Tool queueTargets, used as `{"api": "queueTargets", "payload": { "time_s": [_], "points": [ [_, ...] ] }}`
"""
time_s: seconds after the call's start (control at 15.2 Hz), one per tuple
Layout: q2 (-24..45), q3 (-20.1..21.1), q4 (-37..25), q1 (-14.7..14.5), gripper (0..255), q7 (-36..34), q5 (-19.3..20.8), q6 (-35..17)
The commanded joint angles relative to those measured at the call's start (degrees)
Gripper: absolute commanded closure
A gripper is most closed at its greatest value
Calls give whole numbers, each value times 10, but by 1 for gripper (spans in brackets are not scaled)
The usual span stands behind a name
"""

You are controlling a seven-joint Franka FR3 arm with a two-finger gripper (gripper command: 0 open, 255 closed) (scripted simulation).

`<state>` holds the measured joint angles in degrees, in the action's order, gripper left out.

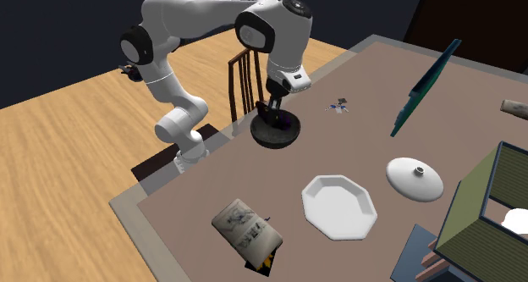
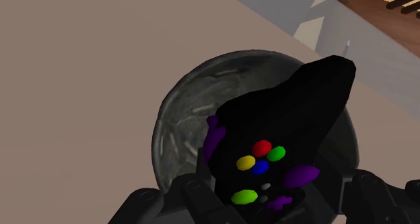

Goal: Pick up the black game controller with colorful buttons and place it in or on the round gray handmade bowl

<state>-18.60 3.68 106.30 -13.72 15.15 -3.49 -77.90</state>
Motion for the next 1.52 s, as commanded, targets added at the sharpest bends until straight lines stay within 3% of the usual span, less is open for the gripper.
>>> {"api": "queueTargets", "payload": {
  "time_s": [0.0,0.2,0.73,0.79,1.12,1.39,1.45],
  "points": [
    [-5,0,22,0,255,1,0,-17],
    [-11,1,49,0,255,2,-1,-39],
    [-11,1,49,0,255,2,-1,-39],
    [-11,1,49,0,0,2,-1,-39],
    [-11,1,49,0,0,2,-1,-39],
    [26,-1,-60,1,0,-1,2,33],
    [26,-1,-60,1,0,-1,2,33]
  ]
}}
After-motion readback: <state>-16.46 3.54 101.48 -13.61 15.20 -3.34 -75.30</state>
